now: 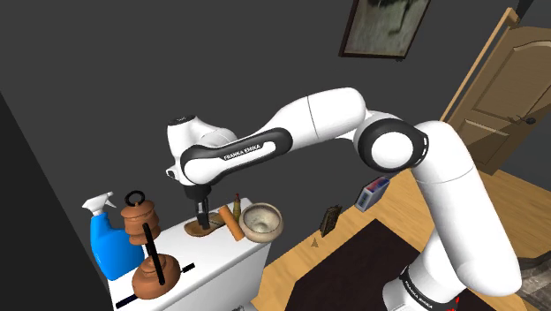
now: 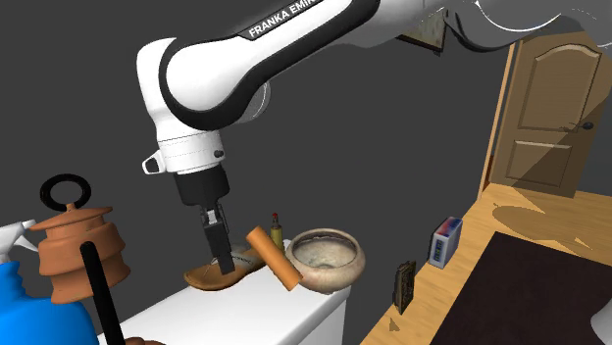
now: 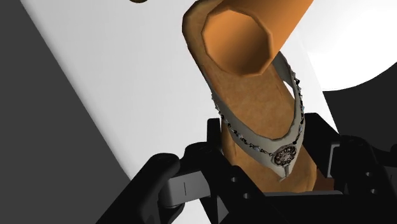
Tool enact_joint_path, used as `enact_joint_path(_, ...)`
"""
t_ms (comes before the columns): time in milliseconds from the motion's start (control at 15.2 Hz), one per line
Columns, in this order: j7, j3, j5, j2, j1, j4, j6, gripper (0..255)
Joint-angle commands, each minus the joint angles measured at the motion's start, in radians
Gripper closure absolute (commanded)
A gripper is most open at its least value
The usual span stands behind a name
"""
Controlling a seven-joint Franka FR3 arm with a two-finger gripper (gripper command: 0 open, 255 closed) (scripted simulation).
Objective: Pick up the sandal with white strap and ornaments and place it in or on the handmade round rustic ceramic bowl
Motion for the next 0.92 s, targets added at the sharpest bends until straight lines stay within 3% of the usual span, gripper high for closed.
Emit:
enact_joint_path(0, 0.0, 0.002, 0.003, -0.012, -0.001, 0.004, -0.017, 255)
enact_joint_path(858, -0.006, 0.015, 0.021, -0.081, -0.003, 0.069, -0.147, 255)
